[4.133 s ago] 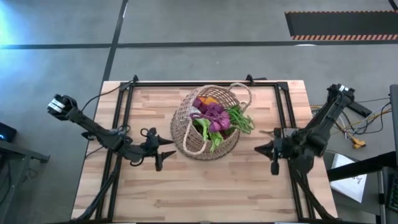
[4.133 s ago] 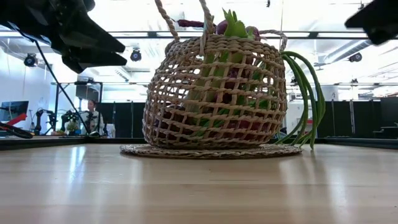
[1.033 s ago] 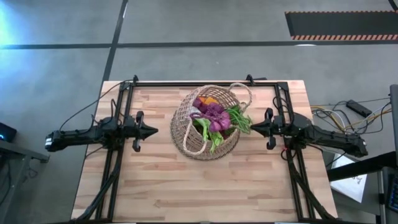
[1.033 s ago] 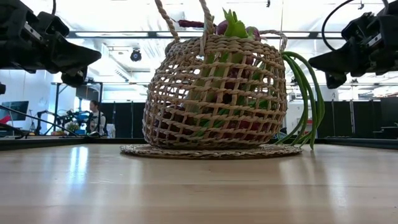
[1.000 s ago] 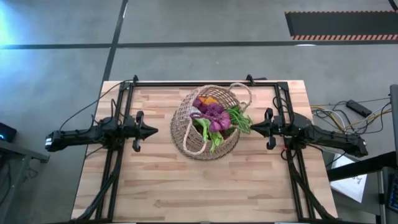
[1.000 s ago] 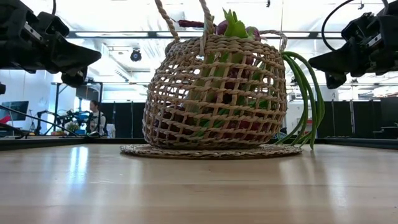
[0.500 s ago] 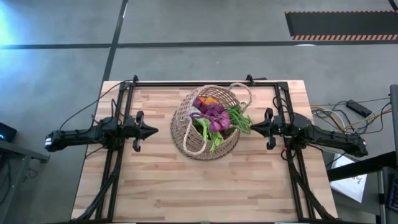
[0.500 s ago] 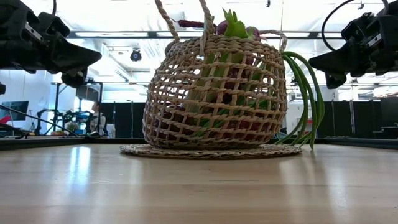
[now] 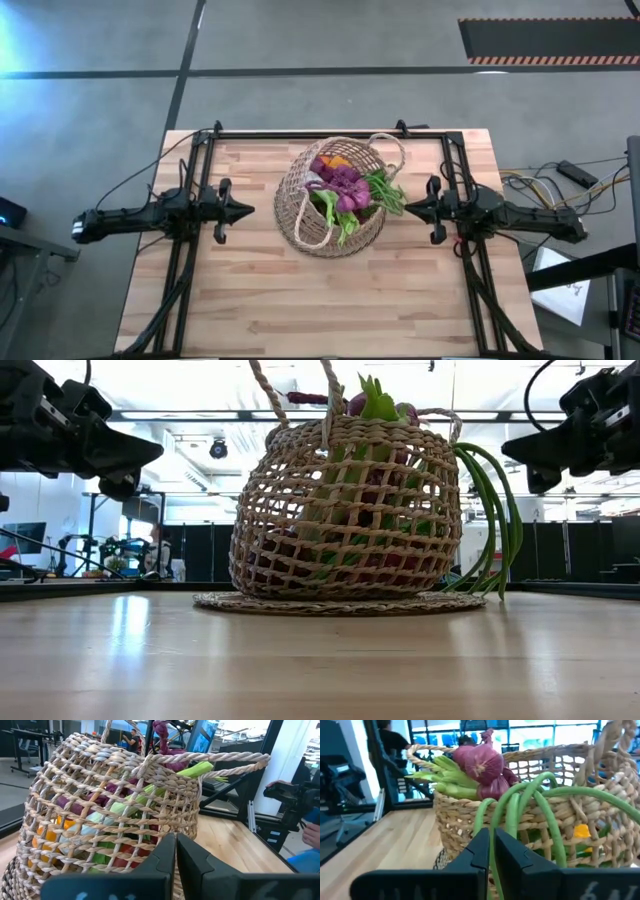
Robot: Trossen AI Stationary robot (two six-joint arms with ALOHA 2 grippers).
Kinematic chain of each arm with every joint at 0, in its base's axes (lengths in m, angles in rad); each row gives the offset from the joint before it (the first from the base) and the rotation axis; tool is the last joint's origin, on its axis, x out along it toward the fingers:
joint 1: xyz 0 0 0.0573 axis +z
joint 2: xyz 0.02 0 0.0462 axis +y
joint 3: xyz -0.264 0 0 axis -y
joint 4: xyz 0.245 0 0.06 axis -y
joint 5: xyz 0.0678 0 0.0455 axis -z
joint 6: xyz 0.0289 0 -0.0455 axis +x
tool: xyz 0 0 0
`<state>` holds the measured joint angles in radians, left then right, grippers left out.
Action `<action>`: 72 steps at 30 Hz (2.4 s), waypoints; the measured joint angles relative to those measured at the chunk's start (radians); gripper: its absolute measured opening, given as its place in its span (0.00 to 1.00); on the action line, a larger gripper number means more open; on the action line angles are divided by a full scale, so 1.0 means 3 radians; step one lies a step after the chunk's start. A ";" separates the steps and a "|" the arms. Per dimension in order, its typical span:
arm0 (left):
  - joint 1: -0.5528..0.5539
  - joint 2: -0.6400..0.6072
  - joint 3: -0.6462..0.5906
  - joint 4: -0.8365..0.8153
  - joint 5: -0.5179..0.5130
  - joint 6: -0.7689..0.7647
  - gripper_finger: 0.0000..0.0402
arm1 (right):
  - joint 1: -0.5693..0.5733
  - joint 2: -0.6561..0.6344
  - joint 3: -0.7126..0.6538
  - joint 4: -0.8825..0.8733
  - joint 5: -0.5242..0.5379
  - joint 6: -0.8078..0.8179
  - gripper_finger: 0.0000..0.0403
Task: Build produce basket
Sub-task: Return to Home Position
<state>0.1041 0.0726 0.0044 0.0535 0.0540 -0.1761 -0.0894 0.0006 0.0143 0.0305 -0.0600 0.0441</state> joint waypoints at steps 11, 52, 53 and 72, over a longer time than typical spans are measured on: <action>0.0001 -0.0002 0.0000 -0.0003 0.0001 0.0000 0.00 | 0.0314 -0.0001 -0.0009 -0.0050 0.0197 0.0111 0.04; -0.0001 -0.0003 0.0000 -0.0003 0.0003 0.0000 0.00 | 0.0313 0.0134 -0.0013 -0.0055 0.0203 0.0113 0.04; -0.0001 -0.0003 0.0000 -0.0003 0.0003 0.0000 0.00 | 0.0313 0.0134 -0.0013 -0.0055 0.0203 0.0113 0.04; -0.0001 -0.0002 0.0000 -0.0003 0.0004 0.0001 0.00 | 0.0313 0.0135 -0.0014 -0.0056 0.0203 0.0112 0.04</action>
<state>0.1040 0.0719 0.0044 0.0525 0.0551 -0.1759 0.0044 0.0410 0.0101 0.0135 0.0010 0.0776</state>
